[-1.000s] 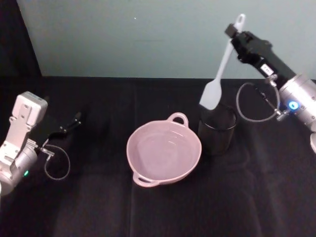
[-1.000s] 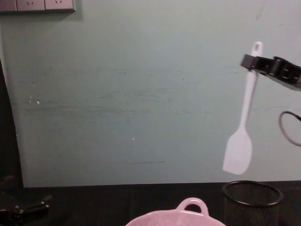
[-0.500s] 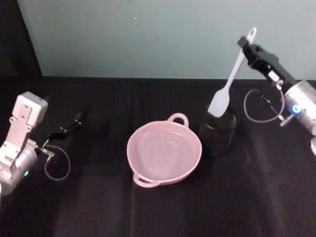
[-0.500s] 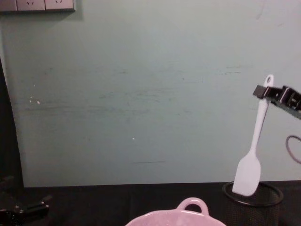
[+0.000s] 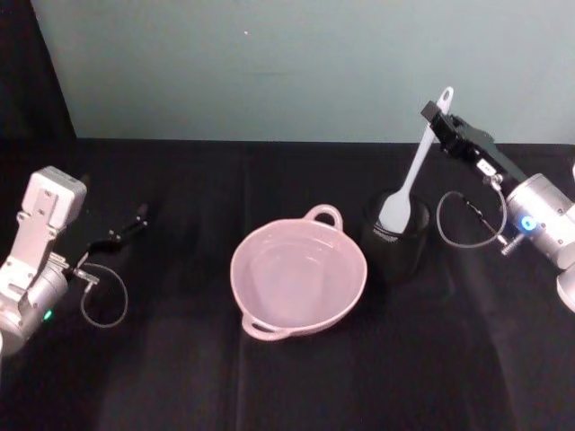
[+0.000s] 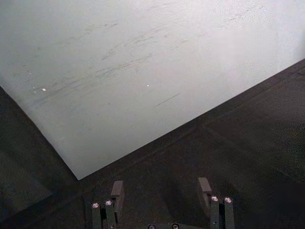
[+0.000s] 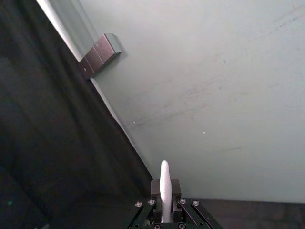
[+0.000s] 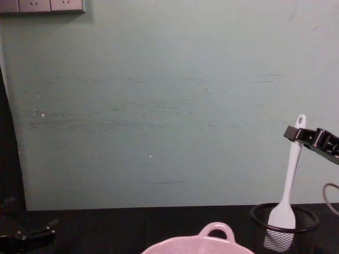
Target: Use the one hand to pick up the spoon and stir the clear water in the bowl.
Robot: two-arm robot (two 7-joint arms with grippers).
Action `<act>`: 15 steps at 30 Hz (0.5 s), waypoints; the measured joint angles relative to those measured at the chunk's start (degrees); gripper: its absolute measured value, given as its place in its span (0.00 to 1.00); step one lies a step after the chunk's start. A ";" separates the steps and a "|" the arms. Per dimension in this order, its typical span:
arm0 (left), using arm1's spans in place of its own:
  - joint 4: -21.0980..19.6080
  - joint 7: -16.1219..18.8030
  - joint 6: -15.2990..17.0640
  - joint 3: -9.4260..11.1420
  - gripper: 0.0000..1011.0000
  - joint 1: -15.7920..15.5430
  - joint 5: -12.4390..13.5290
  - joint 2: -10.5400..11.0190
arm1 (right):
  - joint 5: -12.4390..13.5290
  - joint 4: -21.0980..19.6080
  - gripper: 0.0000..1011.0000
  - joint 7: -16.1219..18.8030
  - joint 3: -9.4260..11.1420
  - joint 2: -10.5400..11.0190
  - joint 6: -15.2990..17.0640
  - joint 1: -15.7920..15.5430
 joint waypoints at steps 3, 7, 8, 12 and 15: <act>0.00 0.00 0.00 0.00 1.00 0.00 0.00 0.00 | 0.23 1.06 0.12 0.58 -0.09 -0.12 0.03 0.02; 0.00 0.00 0.00 0.00 1.00 0.00 0.00 0.00 | 0.46 2.51 0.12 1.36 -0.37 -0.37 0.16 0.16; 0.00 0.00 0.00 0.00 1.00 0.00 0.00 0.00 | 0.52 2.99 0.12 1.53 -0.43 -0.45 0.24 0.20; 0.00 0.00 0.00 0.00 1.00 0.00 0.00 0.00 | 0.63 3.62 0.12 2.00 -0.57 -0.52 0.45 0.22; 0.00 0.00 0.00 0.00 1.00 0.00 0.00 0.00 | 0.63 3.76 0.12 2.21 -0.69 -0.48 0.53 0.20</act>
